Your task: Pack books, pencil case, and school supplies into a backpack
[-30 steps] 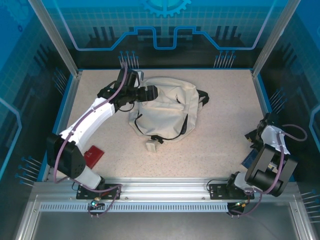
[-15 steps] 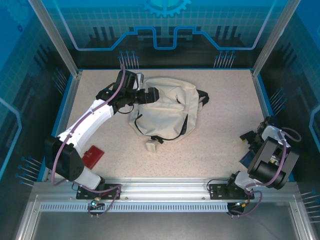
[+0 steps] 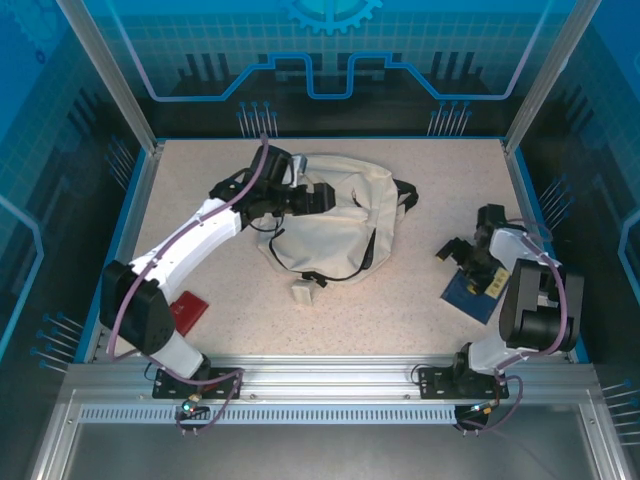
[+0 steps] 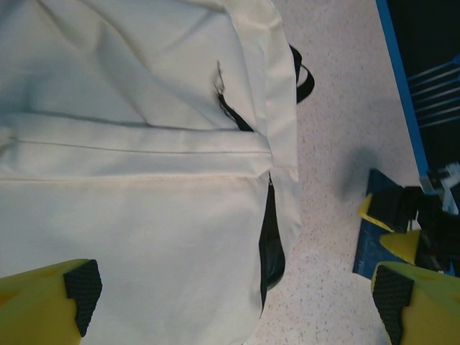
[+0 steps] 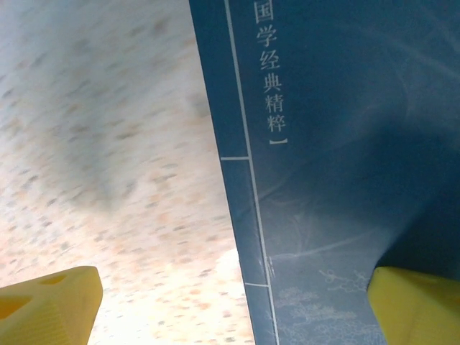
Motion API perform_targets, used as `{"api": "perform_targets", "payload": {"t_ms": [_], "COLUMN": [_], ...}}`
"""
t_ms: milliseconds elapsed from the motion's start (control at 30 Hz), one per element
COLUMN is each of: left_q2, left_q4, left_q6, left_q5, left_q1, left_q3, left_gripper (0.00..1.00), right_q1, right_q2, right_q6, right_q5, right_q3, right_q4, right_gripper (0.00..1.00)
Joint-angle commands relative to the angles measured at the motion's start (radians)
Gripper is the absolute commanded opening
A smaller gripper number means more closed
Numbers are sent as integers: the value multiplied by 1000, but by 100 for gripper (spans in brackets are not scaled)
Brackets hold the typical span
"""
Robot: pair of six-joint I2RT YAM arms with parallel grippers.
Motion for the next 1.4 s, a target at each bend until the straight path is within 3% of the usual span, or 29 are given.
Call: {"api": "perform_targets", "payload": {"t_ms": [0,200,333,500,633,733,867,1067,1367], "left_q2": [47,128,177,219,247,278,347,479,632], "left_q4": [18,29,63,86,109,120,45,7,-14], "left_q6": [-34,-71,-111,-169,-211,-235,-238,-232,-207], "left_q5": [39,54,78,94,107,99,-11,-48,-27], "left_q1": [-39,-118,-176,-230,-273,-314,-379,-441,-450], "left_q3": [45,82,86,86,85,93,151,237,344], "left_gripper": [99,99,97,89,79,71,61,53,39], "right_q1": [116,344,409,342,229,149,119,119,134], "right_q2": [57,15,-14,-124,-169,-174,-141,-94,-26], "right_q6": [78,198,173,83,-12,-94,-152,-162,-171], "right_q5": [-147,-214,-213,-8,53,32,29,5,-26], "right_q3": [-19,-65,-21,40,21,-28,-51,-79,-77], "right_q4": [43,123,87,-76,-113,-95,-76,-37,-12], "right_gripper": [96,95,93,91,85,78,68,66,63]}}
